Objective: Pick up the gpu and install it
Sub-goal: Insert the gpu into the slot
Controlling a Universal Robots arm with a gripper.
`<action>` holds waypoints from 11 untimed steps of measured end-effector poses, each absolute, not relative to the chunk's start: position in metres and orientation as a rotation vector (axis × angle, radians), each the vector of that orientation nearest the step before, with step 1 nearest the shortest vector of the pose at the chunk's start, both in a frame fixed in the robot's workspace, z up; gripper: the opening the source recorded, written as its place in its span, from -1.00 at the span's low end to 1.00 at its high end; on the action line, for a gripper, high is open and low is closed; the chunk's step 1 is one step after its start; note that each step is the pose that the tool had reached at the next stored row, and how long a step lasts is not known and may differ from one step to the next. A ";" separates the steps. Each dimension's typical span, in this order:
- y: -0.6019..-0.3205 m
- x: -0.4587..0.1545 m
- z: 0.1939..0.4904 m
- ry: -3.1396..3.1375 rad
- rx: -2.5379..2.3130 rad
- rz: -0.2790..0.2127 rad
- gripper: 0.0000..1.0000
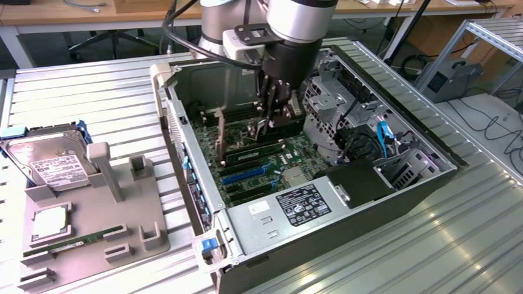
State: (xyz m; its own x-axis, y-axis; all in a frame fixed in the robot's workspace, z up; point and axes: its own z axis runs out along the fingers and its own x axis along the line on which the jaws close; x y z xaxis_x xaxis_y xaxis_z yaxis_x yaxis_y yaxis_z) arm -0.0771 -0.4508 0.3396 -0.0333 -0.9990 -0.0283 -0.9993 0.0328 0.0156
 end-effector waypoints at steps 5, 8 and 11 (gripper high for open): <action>-0.451 -0.080 0.339 2.251 -2.178 0.048 -0.47; -0.451 -0.081 0.339 2.251 -2.178 0.048 -0.47; -0.451 -0.082 0.339 2.251 -2.178 0.048 -0.47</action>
State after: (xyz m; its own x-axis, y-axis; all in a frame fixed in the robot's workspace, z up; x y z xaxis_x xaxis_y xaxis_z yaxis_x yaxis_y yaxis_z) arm -0.0823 -0.4508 0.3387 -0.0332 -0.9991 -0.0282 -0.9993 0.0328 0.0157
